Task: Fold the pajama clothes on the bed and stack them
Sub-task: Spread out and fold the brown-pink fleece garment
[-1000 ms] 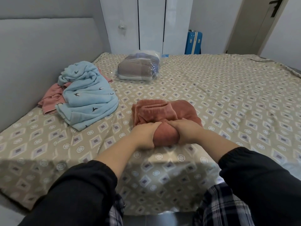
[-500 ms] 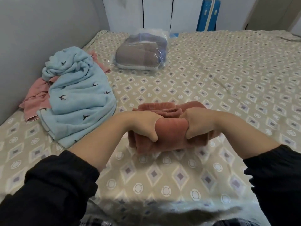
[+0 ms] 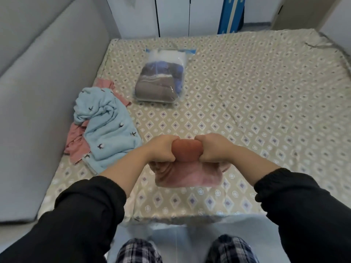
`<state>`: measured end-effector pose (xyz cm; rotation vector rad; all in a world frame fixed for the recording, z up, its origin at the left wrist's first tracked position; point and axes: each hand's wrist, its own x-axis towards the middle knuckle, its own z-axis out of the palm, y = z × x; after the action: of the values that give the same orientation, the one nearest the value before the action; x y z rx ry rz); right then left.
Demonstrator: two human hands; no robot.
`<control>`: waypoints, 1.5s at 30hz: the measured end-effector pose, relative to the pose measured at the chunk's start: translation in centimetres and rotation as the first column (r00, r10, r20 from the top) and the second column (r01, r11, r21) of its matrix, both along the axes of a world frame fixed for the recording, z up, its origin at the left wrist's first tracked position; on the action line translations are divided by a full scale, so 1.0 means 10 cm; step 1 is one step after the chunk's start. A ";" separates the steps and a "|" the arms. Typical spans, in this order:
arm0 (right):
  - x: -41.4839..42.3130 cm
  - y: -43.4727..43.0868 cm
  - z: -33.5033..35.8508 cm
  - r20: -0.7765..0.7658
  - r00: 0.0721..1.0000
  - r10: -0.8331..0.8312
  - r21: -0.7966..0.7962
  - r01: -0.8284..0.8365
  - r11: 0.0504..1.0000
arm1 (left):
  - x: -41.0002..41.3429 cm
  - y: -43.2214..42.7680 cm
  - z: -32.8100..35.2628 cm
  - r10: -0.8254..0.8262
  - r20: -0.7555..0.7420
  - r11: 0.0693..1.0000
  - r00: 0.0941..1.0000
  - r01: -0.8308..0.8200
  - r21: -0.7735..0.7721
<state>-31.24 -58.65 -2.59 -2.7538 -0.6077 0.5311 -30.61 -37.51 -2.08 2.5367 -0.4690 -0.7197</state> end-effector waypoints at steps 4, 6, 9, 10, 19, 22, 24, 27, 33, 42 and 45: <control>-0.22 -0.29 0.77 -0.103 0.992 -0.075 0.060 0.081 0.995 | -0.03 -0.26 0.78 -0.093 -0.153 0.995 0.984 0.098 0.025; -0.32 -0.48 1.07 -0.135 0.983 -0.126 0.083 0.138 0.987 | -0.01 -0.45 1.10 -0.147 -0.192 0.987 0.970 0.157 0.035; -0.46 -0.84 1.36 -0.146 0.967 -0.207 0.112 0.224 0.968 | 0.05 -0.86 1.42 -0.231 -0.191 0.968 0.954 0.246 0.058; -0.51 -0.99 1.41 -0.143 0.961 -0.236 0.119 0.254 0.960 | 0.06 -1.02 1.49 -0.266 -0.173 0.958 0.948 0.281 0.066; -1.08 -2.87 1.65 -0.011 0.880 -0.476 0.093 0.474 0.875 | -0.04 -3.09 1.73 -0.497 -0.044 0.865 0.866 0.499 0.044; -1.26 -3.48 1.64 0.030 0.845 -0.534 0.061 0.532 0.845 | -0.17 -3.74 1.70 -0.538 -0.013 0.843 0.843 0.538 0.004; -1.36 -3.82 1.57 0.048 0.826 -0.562 0.030 0.562 0.827 | -0.22 -4.12 1.59 -0.548 -0.005 0.836 0.836 0.548 -0.023; -1.49 -4.24 1.41 0.069 0.795 -0.603 0.002 0.604 0.797 | -0.28 -4.61 1.43 -0.578 -0.012 0.816 0.816 0.577 -0.041; -1.67 -5.08 1.22 0.038 0.707 -0.706 -0.001 0.707 0.707 | -0.19 -5.68 1.31 -0.703 -0.036 0.711 0.710 0.703 -0.018; -1.26 -7.01 1.24 0.051 0.639 -0.768 -0.072 0.769 0.635 | 0.41 -7.80 1.14 -0.787 -0.014 0.617 0.617 0.784 -0.065; -1.04 -7.66 1.27 -0.002 0.626 -0.780 -0.093 0.776 0.623 | 0.68 -8.47 1.10 -0.770 -0.119 0.638 0.627 0.763 -0.101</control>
<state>-41.65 -135.29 10.14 -2.7010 0.6610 0.3850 -23.78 -122.19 8.92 2.1374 -1.5523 -1.1625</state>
